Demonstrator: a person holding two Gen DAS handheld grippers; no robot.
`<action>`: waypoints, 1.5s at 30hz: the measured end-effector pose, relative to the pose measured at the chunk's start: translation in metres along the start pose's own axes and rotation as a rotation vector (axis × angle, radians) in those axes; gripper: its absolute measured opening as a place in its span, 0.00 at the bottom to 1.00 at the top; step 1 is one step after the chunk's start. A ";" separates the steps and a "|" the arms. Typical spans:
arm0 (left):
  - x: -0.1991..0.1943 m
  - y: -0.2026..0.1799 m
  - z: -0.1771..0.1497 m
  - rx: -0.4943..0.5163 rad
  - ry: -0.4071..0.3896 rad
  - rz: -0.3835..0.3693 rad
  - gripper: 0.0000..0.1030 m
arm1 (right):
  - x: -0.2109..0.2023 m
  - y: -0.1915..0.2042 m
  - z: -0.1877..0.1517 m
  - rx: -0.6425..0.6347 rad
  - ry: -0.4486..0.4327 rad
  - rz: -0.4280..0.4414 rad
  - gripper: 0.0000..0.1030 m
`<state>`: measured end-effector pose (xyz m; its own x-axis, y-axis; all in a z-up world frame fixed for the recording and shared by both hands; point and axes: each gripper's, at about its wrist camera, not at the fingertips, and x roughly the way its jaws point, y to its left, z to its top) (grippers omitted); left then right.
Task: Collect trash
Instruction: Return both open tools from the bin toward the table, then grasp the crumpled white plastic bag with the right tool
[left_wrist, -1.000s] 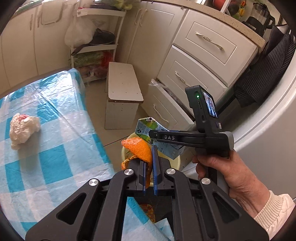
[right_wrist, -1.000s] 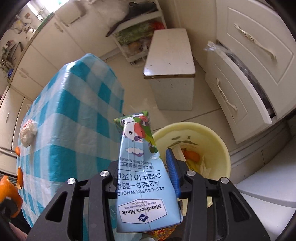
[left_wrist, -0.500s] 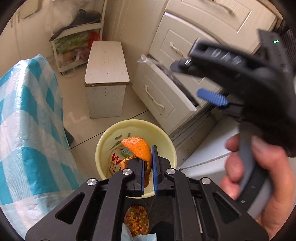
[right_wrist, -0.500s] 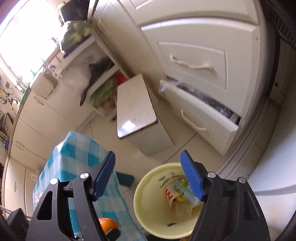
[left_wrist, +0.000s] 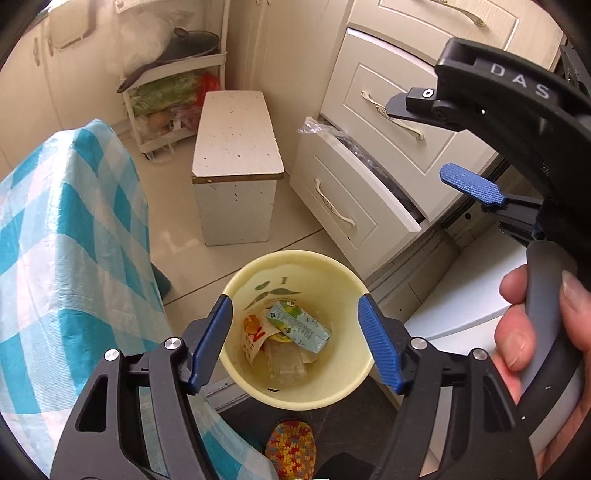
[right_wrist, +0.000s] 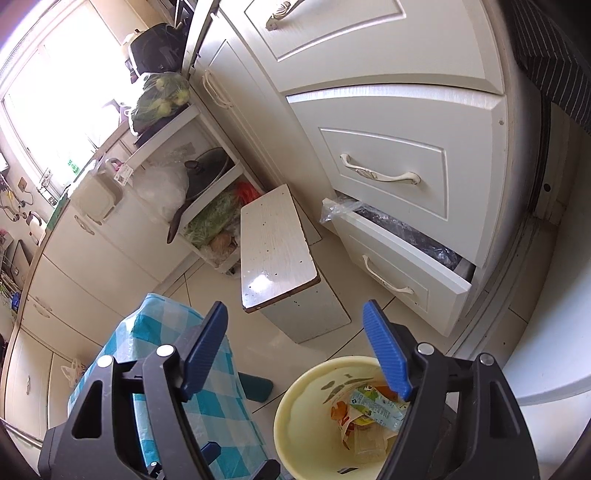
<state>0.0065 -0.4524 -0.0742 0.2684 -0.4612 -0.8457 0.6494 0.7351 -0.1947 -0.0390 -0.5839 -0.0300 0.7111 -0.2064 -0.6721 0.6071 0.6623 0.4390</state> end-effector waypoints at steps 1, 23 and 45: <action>-0.002 0.001 0.000 0.000 -0.003 0.002 0.67 | 0.000 0.000 0.000 -0.001 -0.002 0.001 0.72; -0.082 0.087 -0.050 -0.117 -0.086 0.123 0.79 | 0.003 0.044 -0.013 -0.125 0.001 0.009 0.76; -0.231 0.299 -0.154 -0.411 -0.217 0.561 0.81 | 0.021 0.234 -0.108 -0.619 0.132 0.258 0.82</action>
<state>0.0294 -0.0493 -0.0140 0.6451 -0.0170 -0.7639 0.0647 0.9974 0.0324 0.0795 -0.3551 -0.0056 0.7330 0.0767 -0.6759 0.0817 0.9765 0.1994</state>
